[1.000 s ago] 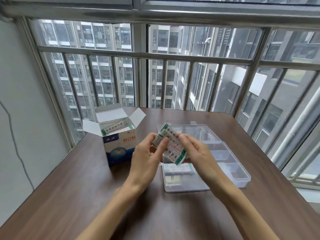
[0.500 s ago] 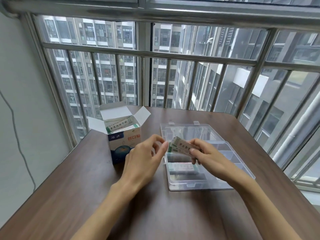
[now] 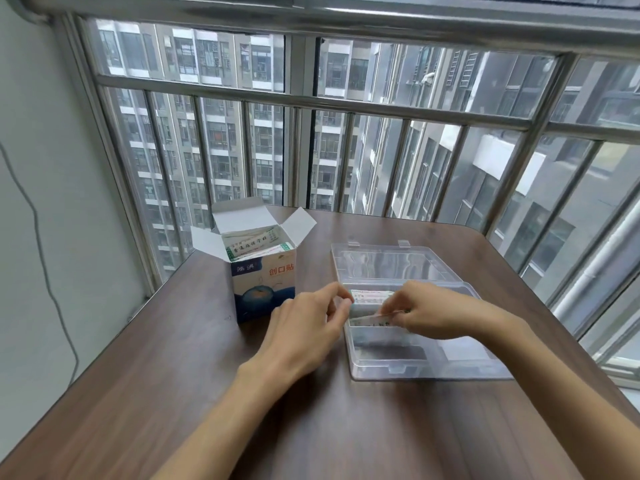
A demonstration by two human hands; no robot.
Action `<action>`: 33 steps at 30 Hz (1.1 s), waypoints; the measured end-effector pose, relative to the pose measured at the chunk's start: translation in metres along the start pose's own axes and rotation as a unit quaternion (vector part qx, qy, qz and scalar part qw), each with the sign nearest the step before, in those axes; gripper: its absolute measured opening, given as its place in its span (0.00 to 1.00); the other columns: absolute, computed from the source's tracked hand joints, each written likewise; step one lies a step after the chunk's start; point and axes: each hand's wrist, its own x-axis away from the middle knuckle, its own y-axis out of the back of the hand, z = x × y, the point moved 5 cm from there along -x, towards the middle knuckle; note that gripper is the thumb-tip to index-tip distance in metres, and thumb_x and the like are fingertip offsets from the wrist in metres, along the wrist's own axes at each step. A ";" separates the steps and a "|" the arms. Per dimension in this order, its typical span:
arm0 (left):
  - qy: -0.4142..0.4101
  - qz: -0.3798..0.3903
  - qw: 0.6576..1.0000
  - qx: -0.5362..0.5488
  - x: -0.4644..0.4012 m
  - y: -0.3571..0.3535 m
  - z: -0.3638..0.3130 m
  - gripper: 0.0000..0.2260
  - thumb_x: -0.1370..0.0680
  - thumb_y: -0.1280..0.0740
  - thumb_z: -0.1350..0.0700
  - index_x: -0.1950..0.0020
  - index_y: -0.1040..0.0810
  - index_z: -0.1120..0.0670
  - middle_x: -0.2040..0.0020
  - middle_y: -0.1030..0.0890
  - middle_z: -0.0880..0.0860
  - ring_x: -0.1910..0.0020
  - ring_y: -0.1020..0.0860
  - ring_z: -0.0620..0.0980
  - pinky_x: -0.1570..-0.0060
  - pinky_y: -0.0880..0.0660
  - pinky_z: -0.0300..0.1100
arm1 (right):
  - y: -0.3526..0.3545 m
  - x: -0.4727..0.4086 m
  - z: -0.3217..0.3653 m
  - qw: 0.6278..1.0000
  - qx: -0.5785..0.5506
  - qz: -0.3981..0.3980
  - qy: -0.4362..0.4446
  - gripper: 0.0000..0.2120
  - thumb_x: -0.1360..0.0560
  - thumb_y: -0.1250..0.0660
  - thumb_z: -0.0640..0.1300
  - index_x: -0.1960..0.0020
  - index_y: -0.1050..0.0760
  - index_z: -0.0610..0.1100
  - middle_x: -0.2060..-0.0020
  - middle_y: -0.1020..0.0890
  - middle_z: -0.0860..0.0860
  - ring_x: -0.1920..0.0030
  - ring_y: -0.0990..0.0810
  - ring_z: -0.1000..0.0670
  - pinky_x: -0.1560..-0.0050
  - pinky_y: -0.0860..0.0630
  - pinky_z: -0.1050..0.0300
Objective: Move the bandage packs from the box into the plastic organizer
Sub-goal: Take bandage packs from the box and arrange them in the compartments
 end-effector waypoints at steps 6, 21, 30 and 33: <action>-0.031 0.010 0.998 -0.045 0.004 -0.001 -0.006 0.11 0.20 0.43 0.43 0.45 0.23 0.42 0.60 0.20 0.47 0.54 0.21 0.52 0.56 0.27 0.45 | 0.009 -0.004 0.000 0.998 0.038 -0.051 0.013 0.05 0.27 0.31 0.44 0.53 0.17 0.51 0.57 0.16 0.54 0.55 0.19 0.54 0.50 0.22 0.54; -0.021 0.023 0.994 -0.101 -0.004 -0.008 -0.010 0.12 0.23 0.43 0.46 0.49 0.20 0.45 0.61 0.19 0.52 0.56 0.22 0.55 0.63 0.35 0.44 | 0.027 -0.003 0.018 0.955 0.279 -0.019 -0.102 0.14 0.28 0.28 0.51 0.59 0.30 0.43 0.65 0.25 0.52 0.63 0.26 0.50 0.61 0.32 0.57; -0.023 0.021 0.994 -0.101 -0.002 -0.010 -0.012 0.13 0.22 0.44 0.47 0.47 0.20 0.43 0.57 0.18 0.52 0.56 0.22 0.54 0.62 0.33 0.44 | 0.011 -0.010 -0.002 0.955 0.103 0.165 -0.223 0.17 0.22 0.38 0.43 0.69 0.33 0.43 0.76 0.34 0.51 0.77 0.40 0.53 0.78 0.42 0.66; -0.023 0.022 0.995 -0.096 -0.002 -0.010 -0.013 0.13 0.22 0.44 0.47 0.47 0.20 0.44 0.58 0.18 0.52 0.57 0.22 0.54 0.61 0.31 0.45 | 0.016 -0.005 0.000 0.965 0.122 0.117 -0.198 0.15 0.24 0.35 0.43 0.68 0.31 0.41 0.74 0.30 0.50 0.75 0.35 0.53 0.74 0.37 0.64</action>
